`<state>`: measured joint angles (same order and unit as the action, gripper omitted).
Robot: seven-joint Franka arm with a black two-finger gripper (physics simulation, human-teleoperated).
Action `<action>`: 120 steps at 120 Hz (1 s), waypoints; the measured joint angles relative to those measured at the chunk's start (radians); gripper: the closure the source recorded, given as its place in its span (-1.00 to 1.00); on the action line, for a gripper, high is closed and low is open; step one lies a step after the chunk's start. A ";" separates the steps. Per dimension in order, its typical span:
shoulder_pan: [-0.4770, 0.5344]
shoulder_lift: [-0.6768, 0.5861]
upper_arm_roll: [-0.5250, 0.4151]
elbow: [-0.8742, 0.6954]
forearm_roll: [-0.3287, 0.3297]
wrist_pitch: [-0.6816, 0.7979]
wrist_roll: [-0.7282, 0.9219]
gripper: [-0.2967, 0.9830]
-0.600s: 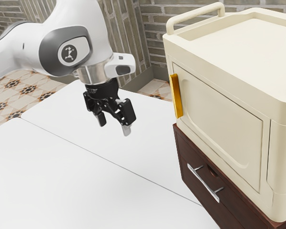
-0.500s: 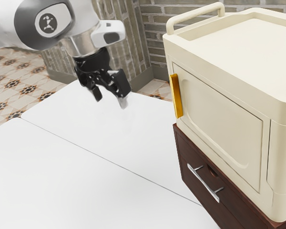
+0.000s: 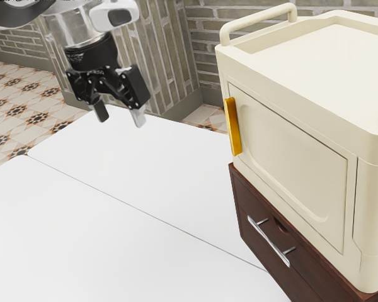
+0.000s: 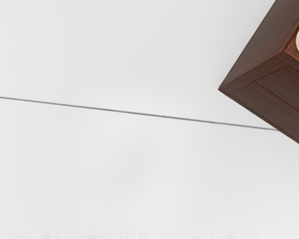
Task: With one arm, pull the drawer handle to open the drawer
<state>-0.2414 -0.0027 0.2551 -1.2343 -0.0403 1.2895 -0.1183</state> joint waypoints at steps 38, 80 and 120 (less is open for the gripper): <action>0.056 -0.288 -0.092 -0.504 -0.066 0.099 -0.059 -0.51; 0.061 -0.574 -0.355 -0.882 -0.189 0.380 -0.366 -0.50; 0.205 -0.728 -0.513 -1.020 -0.377 0.550 -0.722 -0.50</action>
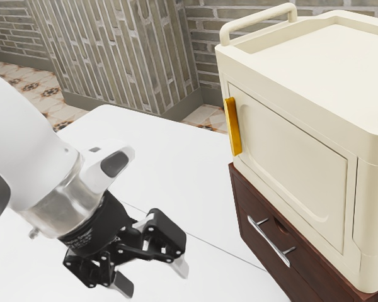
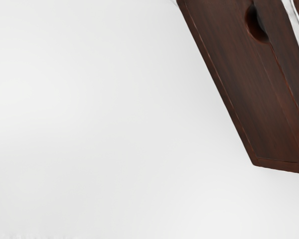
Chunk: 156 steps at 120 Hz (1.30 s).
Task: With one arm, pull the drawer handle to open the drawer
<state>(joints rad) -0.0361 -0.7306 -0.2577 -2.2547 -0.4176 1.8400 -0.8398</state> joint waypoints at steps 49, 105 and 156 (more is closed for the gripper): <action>0.059 0.031 -0.111 -0.086 -0.058 0.194 -0.385 -0.49; 0.048 0.207 -0.054 -0.077 0.065 0.474 -0.452 -0.45; 0.004 0.310 -0.052 -0.074 0.079 0.624 -0.415 -0.23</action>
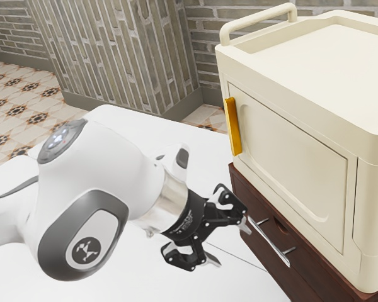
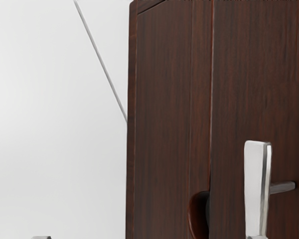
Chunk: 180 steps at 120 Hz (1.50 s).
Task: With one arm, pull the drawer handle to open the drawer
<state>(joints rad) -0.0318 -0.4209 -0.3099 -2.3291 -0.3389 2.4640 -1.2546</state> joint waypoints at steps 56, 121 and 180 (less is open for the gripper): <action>-0.028 0.097 -0.001 0.007 -0.001 0.181 0.051 -0.11; -0.033 0.134 0.000 0.009 -0.002 0.213 0.078 0.10; -0.042 0.054 0.036 -0.001 -0.007 0.052 0.086 0.15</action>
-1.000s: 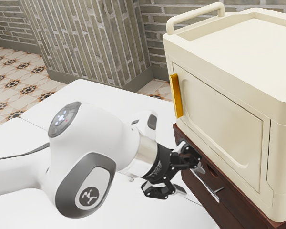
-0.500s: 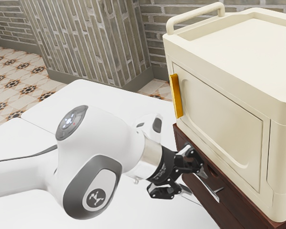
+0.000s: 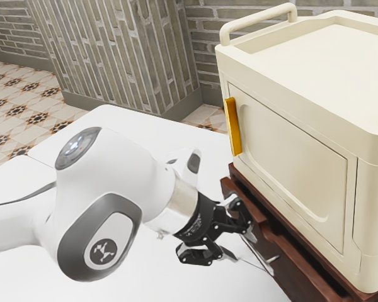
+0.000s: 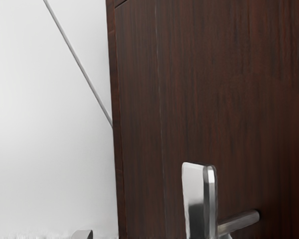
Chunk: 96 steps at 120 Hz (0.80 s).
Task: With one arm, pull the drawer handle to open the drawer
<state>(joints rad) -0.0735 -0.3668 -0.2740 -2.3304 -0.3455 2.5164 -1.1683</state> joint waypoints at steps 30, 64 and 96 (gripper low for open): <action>-0.030 -0.063 0.046 -0.004 -0.001 -0.132 0.002 0.15; -0.030 -0.116 0.057 -0.008 -0.001 -0.273 -0.002 0.15; -0.025 -0.162 0.064 -0.012 -0.001 -0.380 -0.014 0.14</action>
<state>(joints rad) -0.0983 -0.5292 -0.2100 -2.3428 -0.3467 2.1365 -1.1823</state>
